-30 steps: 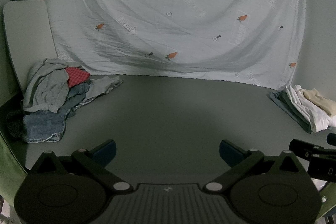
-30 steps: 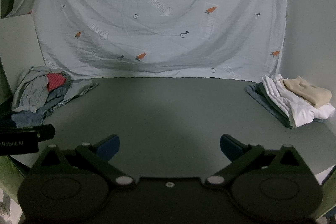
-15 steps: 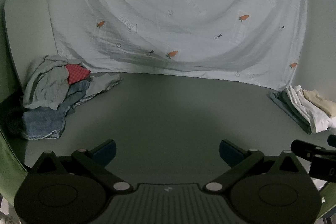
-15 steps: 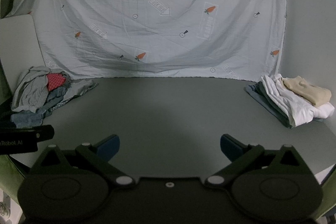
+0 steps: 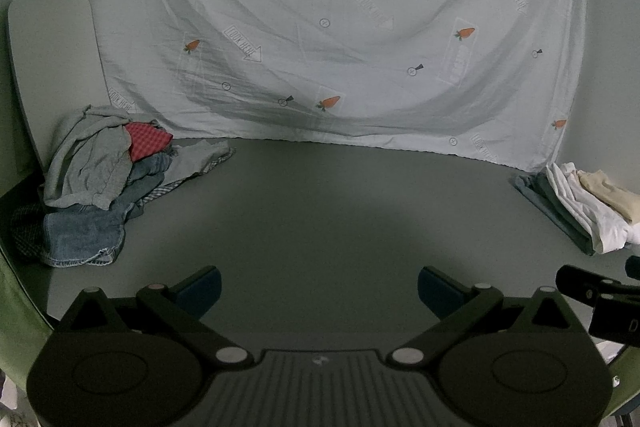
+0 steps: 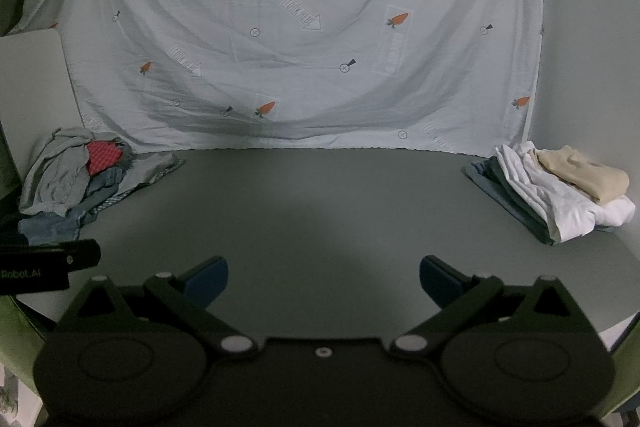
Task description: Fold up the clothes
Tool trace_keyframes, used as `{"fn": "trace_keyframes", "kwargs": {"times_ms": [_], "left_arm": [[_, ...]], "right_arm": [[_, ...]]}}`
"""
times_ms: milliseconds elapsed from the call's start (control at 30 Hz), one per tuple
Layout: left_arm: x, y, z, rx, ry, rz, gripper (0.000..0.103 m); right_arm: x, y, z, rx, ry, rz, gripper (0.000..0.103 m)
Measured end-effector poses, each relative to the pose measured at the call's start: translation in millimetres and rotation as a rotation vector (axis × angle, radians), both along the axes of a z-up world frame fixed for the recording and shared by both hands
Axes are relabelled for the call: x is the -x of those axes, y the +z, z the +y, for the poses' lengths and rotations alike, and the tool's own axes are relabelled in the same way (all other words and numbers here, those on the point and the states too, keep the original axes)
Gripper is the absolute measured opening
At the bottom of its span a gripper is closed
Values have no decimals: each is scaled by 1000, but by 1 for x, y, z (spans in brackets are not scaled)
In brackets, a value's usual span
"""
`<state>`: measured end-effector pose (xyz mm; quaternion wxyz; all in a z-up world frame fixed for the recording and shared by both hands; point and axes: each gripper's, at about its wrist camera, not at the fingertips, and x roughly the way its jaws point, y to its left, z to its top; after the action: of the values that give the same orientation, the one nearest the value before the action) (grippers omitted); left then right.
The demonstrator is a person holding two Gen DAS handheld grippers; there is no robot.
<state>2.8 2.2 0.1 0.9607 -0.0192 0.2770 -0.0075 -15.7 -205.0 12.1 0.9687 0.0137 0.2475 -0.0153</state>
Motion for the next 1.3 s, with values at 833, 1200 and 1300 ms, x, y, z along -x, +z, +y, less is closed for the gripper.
{"fn": "trace_keyframes", "kwargs": {"times_ms": [833, 1200, 1300], "left_arm": [[-52, -12, -2, 125, 37, 60, 103], [-128, -14, 30, 251, 186, 119, 103], [-150, -10, 46, 225, 275, 152, 103]], "right_arm": [[-28, 5, -52, -201, -134, -119, 103], [-159, -26, -86, -513, 0, 32, 103], [-204, -37, -82, -627, 70, 94, 103]]}}
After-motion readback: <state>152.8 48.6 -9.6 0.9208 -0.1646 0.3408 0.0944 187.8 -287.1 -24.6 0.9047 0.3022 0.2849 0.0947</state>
